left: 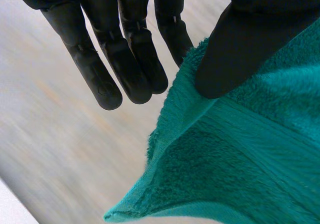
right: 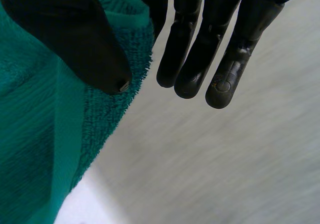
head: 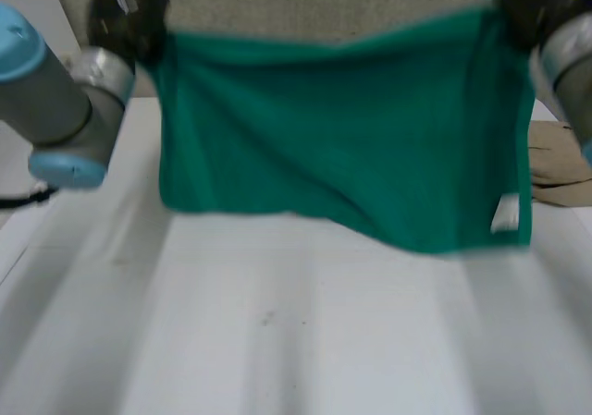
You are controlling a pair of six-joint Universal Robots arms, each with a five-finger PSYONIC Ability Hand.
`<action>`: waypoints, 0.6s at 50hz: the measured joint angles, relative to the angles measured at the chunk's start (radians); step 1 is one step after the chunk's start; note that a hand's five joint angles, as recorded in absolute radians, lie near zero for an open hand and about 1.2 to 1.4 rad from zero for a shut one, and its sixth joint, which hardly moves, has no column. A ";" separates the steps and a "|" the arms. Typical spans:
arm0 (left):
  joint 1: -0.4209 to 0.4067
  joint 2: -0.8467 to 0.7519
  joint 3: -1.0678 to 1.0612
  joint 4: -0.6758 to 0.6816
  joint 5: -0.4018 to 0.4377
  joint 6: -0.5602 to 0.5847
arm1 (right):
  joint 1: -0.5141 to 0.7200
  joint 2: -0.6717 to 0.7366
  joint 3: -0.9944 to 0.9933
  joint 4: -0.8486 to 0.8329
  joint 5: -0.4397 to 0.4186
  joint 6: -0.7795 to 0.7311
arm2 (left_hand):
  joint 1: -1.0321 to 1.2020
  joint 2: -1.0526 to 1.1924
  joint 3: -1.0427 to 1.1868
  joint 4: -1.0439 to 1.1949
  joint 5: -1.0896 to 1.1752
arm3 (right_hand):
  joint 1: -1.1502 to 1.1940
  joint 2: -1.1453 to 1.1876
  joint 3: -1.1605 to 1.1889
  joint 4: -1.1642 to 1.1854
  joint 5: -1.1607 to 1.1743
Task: Fold the laundry.
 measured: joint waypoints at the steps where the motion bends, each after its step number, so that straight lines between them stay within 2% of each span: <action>1: -0.001 0.006 0.015 0.035 -0.006 -0.012 | 0.004 -0.004 -0.024 -0.038 0.006 0.015 | 0.000 0.000 0.000 0.000 0.000 | 0.000 0.000 0.000 0.000 0.000; 4: -0.004 0.060 0.043 0.162 -0.037 -0.063 | 0.013 -0.035 -0.090 -0.176 0.022 0.067 | 0.000 0.000 0.000 0.002 0.000 | 0.000 0.000 0.000 0.000 0.004; 9: -0.003 0.155 -0.024 0.229 -0.064 -0.115 | 0.016 -0.082 -0.099 -0.241 0.024 0.097 | 0.000 0.000 0.000 0.002 0.016 | 0.000 0.000 0.000 0.000 0.004; 17: 0.003 0.259 -0.252 0.223 -0.064 -0.142 | 0.022 -0.107 0.032 -0.156 -0.028 0.097 | 0.000 0.001 0.000 0.003 0.017 | 0.000 0.000 0.000 0.000 0.004; 24: 0.009 0.300 -0.516 0.164 -0.057 -0.136 | 0.014 -0.121 0.262 -0.031 -0.170 0.045 | 0.000 0.002 0.001 0.003 0.017 | 0.000 0.000 0.000 0.000 0.004; 30: 0.012 0.294 -0.691 0.076 -0.055 -0.125 | 0.002 -0.110 0.448 0.113 -0.278 -0.123 | 0.000 0.002 0.001 0.003 0.017 | 0.000 0.000 0.000 0.000 0.004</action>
